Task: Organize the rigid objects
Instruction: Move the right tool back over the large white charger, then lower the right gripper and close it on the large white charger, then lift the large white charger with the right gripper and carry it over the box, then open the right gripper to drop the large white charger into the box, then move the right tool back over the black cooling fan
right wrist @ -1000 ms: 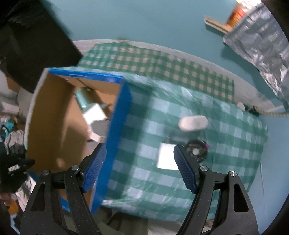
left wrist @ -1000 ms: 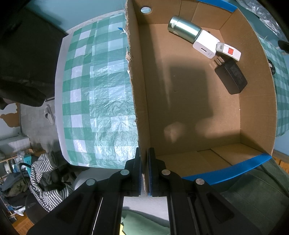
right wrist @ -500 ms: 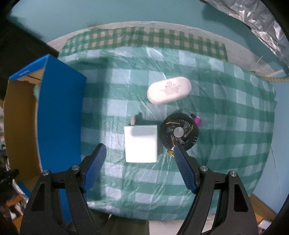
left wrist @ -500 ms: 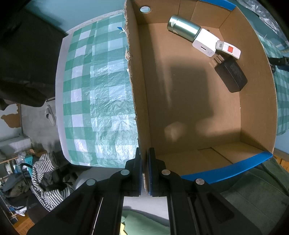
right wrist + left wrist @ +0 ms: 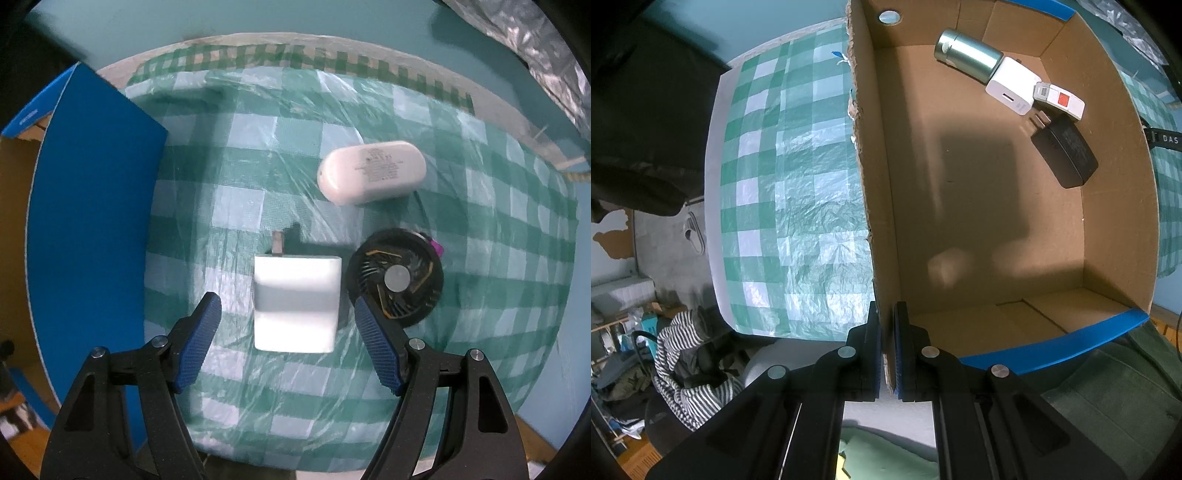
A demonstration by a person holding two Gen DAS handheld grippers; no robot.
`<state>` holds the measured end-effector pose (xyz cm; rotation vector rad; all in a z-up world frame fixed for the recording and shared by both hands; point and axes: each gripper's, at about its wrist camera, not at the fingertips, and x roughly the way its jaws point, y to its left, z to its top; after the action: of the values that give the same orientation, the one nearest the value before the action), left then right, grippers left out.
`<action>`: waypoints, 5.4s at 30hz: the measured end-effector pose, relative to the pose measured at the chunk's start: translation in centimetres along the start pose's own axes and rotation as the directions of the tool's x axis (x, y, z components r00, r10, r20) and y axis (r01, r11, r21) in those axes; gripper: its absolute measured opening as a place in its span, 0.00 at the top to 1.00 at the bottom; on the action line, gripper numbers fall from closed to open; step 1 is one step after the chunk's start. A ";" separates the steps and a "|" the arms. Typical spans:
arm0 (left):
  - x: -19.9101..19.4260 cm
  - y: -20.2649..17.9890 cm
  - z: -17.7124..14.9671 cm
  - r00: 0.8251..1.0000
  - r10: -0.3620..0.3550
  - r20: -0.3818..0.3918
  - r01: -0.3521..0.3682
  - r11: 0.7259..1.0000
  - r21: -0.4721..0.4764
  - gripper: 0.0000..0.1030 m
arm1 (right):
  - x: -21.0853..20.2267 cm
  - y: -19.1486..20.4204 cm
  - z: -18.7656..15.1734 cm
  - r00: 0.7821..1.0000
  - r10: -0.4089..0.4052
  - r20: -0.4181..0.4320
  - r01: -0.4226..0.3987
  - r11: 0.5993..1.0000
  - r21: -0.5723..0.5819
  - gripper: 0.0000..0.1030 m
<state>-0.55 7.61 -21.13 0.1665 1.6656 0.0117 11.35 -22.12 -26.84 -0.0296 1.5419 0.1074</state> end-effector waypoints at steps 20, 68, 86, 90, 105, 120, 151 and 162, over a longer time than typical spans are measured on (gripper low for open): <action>0.4 0.2 -0.1 1.000 -0.011 -0.003 0.011 1.000 -0.008 0.94 | 3.0 0.0 0.2 0.996 0.025 -0.090 -0.021 0.999 0.041 0.44; 0.2 0.1 -0.4 1.000 -0.006 -0.005 0.006 1.000 -0.004 0.94 | -9.0 5.4 -2.2 0.982 0.152 0.111 -0.140 0.984 -0.108 0.50; 0.3 0.1 -0.3 1.000 -0.008 -0.008 0.008 1.000 -0.006 0.94 | -9.9 12.7 0.5 0.974 0.193 0.118 -0.154 0.947 -0.281 0.50; 0.3 0.0 -0.3 1.000 -0.005 -0.010 0.005 1.000 -0.006 0.94 | -8.9 14.7 0.6 0.978 0.180 0.101 -0.139 0.936 -0.322 0.50; 0.3 0.1 -0.4 1.000 -0.002 -0.014 0.002 1.000 -0.007 0.94 | -6.3 15.7 0.3 0.986 0.150 0.067 -0.120 0.935 -0.334 0.50; 0.3 0.0 -0.4 1.000 -0.004 -0.016 0.004 1.000 -0.011 0.94 | -9.4 14.0 0.0 0.976 0.173 0.132 -0.129 0.948 -0.292 0.32; 0.4 -0.3 -0.2 1.000 0.004 -0.017 -0.005 1.000 -0.008 0.94 | -4.2 -3.2 1.0 0.990 -0.137 0.027 0.139 0.985 -0.105 0.26; 0.2 -0.2 -0.2 1.000 0.005 -0.018 -0.006 1.000 -0.018 0.94 | 0.3 -3.8 0.1 0.977 -0.212 -0.014 0.205 0.960 -0.190 0.26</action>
<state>-0.79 7.46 -21.36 0.1574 1.6829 0.0326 11.80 -25.87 -27.32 -0.3449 1.5488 0.0844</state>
